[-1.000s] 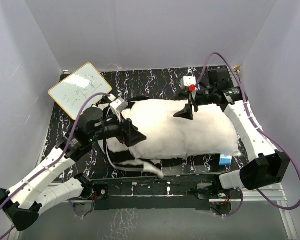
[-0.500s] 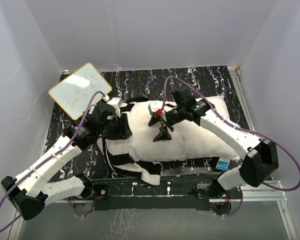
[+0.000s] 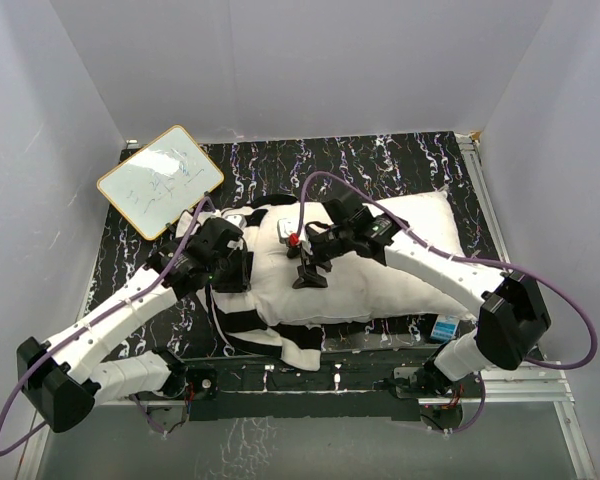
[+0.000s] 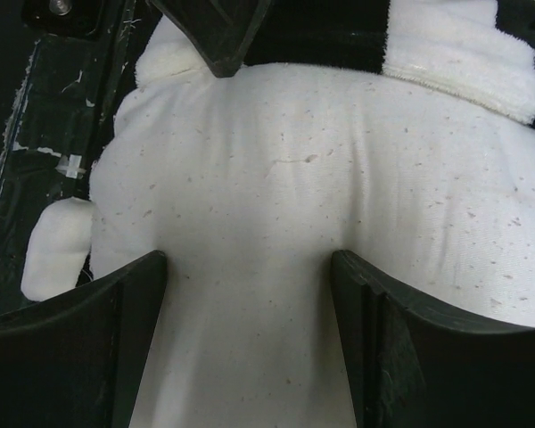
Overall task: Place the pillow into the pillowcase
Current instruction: Stuff the pillow into the pillowcase.
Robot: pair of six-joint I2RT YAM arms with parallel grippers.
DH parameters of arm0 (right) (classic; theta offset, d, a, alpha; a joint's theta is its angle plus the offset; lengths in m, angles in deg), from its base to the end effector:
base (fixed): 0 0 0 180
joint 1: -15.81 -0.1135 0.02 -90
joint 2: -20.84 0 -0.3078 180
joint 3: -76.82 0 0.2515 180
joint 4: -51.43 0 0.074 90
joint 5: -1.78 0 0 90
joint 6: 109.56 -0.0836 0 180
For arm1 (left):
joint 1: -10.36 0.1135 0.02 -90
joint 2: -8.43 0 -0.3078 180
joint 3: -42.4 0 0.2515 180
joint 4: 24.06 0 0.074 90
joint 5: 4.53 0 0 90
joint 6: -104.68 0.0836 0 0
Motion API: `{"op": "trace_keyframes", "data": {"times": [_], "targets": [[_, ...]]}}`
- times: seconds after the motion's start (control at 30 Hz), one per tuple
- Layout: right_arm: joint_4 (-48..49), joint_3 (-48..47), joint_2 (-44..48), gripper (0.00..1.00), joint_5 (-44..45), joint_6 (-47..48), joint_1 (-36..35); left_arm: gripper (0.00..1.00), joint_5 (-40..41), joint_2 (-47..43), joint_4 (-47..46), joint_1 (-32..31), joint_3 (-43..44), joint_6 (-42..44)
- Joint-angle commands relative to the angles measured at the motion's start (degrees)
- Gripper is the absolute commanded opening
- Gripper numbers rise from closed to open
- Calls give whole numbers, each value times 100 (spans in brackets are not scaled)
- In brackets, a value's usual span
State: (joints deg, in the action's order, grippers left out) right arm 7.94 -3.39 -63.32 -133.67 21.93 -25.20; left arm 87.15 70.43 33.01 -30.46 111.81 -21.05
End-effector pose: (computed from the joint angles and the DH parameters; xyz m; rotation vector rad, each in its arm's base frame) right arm 0.2094 0.2610 0.3047 -1.7525 1.4439 0.9350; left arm 0.1733 -0.1465 0.2976 0.0982 2.5157 -0.5439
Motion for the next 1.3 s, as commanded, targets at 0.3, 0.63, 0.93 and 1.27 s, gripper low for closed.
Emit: {"op": "trace_keyframes", "data": {"times": [0.3,0.63,0.93,1.27], "targets": [[535,-891,-283,77,-1169,-1623,-228,0,-552,-443,63,14,399,94],[2077,737,-426,67,840,-2076,-488,0,-858,-704,-416,18,381,60],[4338,355,-1222,8,2031,-4017,70,0,-3120,-661,-3068,17,-228,-599],[6764,1617,-1789,30,-1341,-5845,614,0,-3216,-370,-5608,19,-1490,-1428]]}}
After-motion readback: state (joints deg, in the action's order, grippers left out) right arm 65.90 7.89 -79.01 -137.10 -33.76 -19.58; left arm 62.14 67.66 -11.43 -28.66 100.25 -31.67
